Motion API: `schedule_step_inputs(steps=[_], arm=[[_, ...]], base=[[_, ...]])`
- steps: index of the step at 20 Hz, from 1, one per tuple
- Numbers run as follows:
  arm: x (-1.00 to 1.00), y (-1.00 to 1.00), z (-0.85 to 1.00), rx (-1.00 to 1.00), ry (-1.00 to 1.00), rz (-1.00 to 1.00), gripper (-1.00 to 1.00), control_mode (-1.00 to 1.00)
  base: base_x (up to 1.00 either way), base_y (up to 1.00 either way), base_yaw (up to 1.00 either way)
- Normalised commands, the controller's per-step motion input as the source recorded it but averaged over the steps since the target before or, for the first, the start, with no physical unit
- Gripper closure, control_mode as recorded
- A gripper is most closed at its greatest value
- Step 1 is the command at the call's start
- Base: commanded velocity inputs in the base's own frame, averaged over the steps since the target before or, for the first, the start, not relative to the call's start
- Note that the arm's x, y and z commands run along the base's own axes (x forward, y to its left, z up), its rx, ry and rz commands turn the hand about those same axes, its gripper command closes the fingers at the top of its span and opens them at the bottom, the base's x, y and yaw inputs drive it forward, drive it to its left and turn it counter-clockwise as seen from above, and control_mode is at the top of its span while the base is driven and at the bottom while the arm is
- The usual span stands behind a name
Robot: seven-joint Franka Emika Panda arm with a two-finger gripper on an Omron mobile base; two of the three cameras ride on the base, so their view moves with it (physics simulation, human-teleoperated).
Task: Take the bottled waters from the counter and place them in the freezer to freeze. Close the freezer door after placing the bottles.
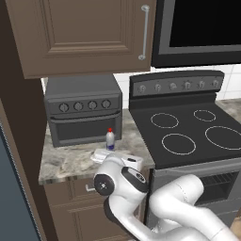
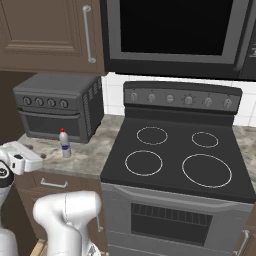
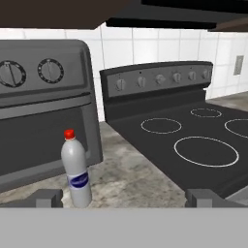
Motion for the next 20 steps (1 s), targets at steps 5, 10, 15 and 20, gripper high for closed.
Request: schedule_step_inputs(steps=[5, 10, 15, 20], arm=[[0.22, 0.0, -0.21, 0.0, -0.01, 0.0, -1.0, -1.0], [0.24, 0.0, -0.12, -0.01, 0.0, 0.0, -1.0, -1.0], [0.34, 0.08, -0.01, -0.03, 0.0, 0.0, -1.0, -1.0], [0.37, 0.2, 0.0, -0.07, 0.0, 0.0, -1.0, -1.0]], base=[[0.0, 0.0, 0.0], [0.0, 0.0, 0.0], [0.0, 0.0, 0.0], [0.0, 0.0, 0.0]])
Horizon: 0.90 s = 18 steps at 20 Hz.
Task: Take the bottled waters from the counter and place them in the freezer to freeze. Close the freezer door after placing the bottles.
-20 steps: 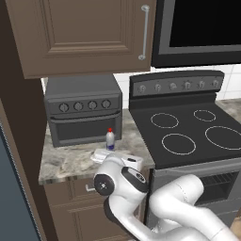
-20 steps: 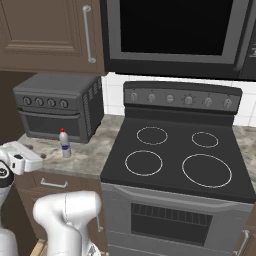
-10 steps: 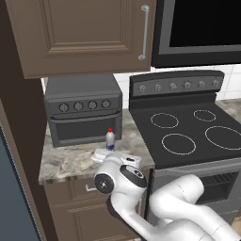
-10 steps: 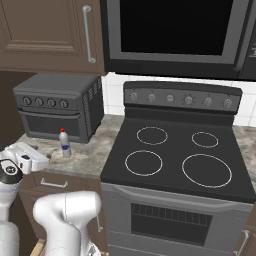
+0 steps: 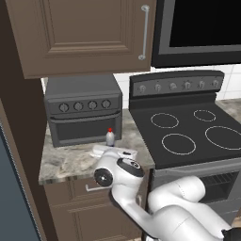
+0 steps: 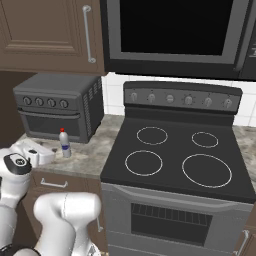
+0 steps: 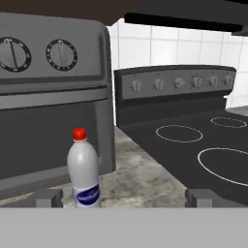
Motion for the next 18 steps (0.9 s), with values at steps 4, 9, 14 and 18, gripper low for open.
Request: schedule_step_inputs(steps=[4, 9, 14, 18], arm=[[0.31, 0.19, 0.0, -0.07, 0.0, 0.0, -1.0, -1.0], [0.16, 0.15, -0.01, -0.07, 0.0, 0.0, -1.0, -1.0], [0.05, 0.13, -0.02, -0.03, 0.0, -0.02, -1.0, -1.0], [0.01, 0.15, -0.04, 0.0, -0.01, -0.13, -1.0, -1.0]], base=[[0.0, 0.0, 0.0], [0.0, 0.0, 0.0], [0.0, 0.0, 0.0], [0.0, 0.0, 0.0]])
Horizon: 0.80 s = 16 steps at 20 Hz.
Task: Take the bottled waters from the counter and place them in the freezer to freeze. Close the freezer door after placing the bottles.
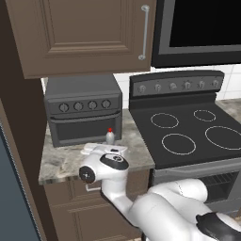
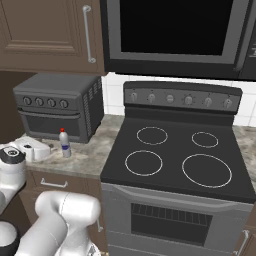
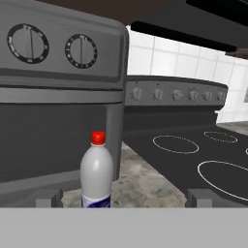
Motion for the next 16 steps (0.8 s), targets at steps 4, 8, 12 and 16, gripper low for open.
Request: schedule_step_inputs(steps=[4, 8, 12, 16], arm=[[0.02, 0.03, -0.05, 0.0, -0.01, -0.11, -1.0, -1.0], [0.03, 0.0, -0.12, 0.0, -0.01, -0.07, -1.0, -1.0], [0.08, -0.01, -0.15, 0.0, -0.02, -0.04, -1.0, -1.0], [0.13, -0.02, -0.1, 0.0, -0.01, -0.01, -1.0, -1.0]], base=[[0.0, 0.0, 0.0], [0.0, 0.0, 0.0], [0.0, 0.0, 0.0], [0.0, 0.0, 0.0]])
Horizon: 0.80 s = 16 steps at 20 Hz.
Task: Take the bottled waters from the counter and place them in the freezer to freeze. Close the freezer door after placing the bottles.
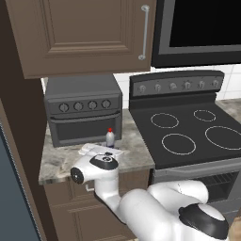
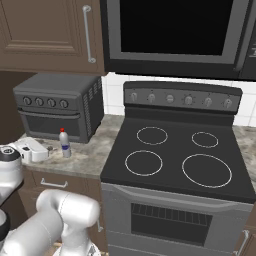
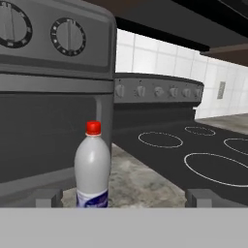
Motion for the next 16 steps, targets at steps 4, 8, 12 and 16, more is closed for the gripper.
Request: schedule_step_inputs(steps=[4, 8, 12, 16], arm=[[0.12, -0.02, -0.04, 0.0, -0.01, 0.0, -1.0, -1.0], [0.11, 0.0, 0.0, 0.02, 0.0, 0.0, -1.0, -1.0], [0.08, -0.02, 0.0, 0.02, 0.0, 0.0, -1.0, -1.0], [0.15, 0.0, 0.0, 0.0, 0.0, 0.0, -1.0, -1.0]], base=[[0.0, 0.0, 0.0], [0.0, 0.0, 0.0], [0.0, 0.0, 0.0], [0.0, 0.0, 0.0]])
